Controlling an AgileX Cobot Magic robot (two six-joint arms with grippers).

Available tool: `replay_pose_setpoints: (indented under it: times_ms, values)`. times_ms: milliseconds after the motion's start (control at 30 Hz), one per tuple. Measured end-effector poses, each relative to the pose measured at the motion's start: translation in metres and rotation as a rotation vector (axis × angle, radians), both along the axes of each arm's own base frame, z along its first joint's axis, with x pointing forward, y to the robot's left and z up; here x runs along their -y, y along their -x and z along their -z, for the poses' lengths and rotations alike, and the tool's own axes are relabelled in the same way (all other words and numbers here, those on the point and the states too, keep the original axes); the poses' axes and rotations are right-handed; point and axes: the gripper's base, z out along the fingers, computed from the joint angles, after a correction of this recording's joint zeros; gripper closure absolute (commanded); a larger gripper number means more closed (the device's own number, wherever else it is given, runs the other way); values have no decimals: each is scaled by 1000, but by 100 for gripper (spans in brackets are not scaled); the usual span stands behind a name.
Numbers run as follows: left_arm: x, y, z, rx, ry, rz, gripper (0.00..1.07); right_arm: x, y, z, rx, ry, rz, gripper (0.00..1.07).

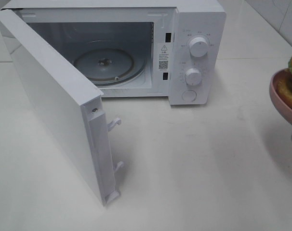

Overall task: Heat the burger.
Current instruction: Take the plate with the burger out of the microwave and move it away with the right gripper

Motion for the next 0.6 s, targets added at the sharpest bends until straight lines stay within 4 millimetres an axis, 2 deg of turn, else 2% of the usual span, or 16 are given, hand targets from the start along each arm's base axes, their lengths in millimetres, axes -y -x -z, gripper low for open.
replay_pose_setpoints:
  times_ms: [200,267,367,433,600]
  values:
    - [0,0,0,0,0,0,9,3,-1,13,-8,-29,174,106]
    - [0,0,0,0,0,0,9,0,-8,23,-24,-40,277,106]
    - [0,0,0,0,0,0,9,0,-10,25,-28,-40,303,106]
    - [0,0,0,0,0,0,9,-4,-17,37,-41,-39,398,106]
    - [0,0,0,0,0,0,9,-7,-24,47,-23,-49,489,106]
